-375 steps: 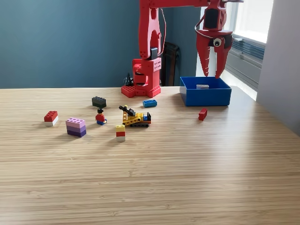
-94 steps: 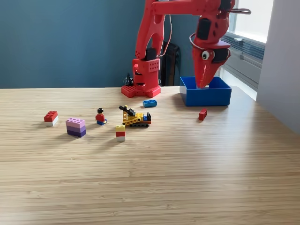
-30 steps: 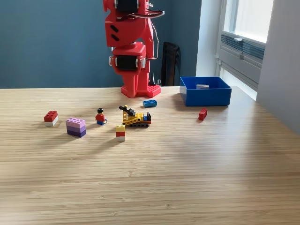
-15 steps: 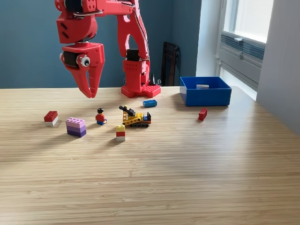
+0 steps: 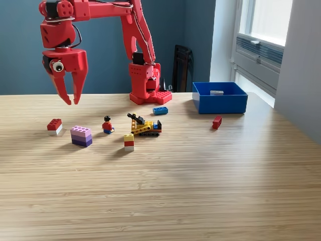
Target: Grasp a lego block and put it in the bin.
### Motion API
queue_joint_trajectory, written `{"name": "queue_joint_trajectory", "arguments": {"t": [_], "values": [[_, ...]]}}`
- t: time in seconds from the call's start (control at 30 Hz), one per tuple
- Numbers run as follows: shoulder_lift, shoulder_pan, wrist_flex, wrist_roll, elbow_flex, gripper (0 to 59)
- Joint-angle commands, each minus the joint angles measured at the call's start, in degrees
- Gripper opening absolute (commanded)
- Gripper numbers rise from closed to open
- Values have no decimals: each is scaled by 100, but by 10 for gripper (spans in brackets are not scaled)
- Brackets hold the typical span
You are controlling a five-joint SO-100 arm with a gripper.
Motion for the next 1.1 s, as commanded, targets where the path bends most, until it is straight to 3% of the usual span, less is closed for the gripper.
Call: {"name": "queue_joint_trajectory", "arguments": {"t": [0.03,0.6,1.1], "values": [[88,360,-237,-70,-70,160],[44,396,-659,18,-44,185],[-976,299,-615,-229,-387,187]]}}
